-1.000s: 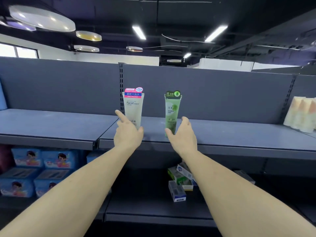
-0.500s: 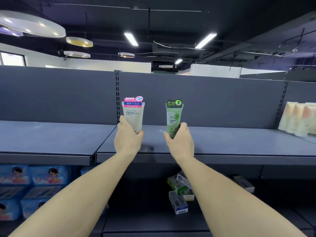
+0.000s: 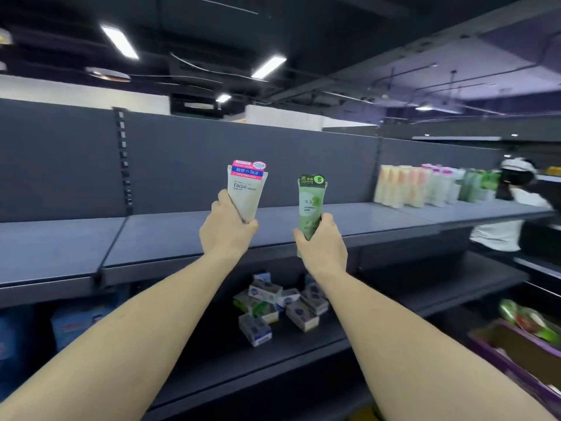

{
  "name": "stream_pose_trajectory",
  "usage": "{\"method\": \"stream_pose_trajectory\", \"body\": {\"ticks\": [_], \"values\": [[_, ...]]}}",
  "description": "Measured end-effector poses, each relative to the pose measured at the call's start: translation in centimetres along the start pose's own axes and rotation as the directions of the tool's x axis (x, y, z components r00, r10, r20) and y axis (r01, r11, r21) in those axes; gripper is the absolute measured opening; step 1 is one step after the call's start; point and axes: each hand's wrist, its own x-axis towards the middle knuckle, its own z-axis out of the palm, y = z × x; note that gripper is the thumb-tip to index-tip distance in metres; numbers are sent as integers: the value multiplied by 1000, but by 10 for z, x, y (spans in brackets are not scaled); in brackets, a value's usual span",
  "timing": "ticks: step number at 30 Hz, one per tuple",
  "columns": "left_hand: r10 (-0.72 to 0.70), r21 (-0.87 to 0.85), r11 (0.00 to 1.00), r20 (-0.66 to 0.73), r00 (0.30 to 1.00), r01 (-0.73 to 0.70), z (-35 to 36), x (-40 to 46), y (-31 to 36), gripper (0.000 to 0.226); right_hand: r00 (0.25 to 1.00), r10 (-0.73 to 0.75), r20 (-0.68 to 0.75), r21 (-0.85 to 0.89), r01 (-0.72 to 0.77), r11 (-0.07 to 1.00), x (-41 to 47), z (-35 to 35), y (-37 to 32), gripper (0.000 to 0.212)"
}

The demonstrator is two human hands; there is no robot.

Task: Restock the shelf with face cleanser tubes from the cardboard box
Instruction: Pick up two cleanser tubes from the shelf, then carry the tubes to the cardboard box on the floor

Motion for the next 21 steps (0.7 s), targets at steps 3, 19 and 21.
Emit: {"method": "stream_pose_trajectory", "body": {"ticks": [3,19,21], "values": [[76,-47,996,105,992,-72,20,-23,19,54,995,80,-59,-33,-82,996,-16,-26,27,38],[375,-252,926,702,605,-282,137,-265,113,62,676,657,-334,-186,-731,657,-219,-168,228,42],[390,-287,920,733,557,-266,139,-298,126,59,618,701,-357,-169,-780,602,-242,-192,240,45]]}}
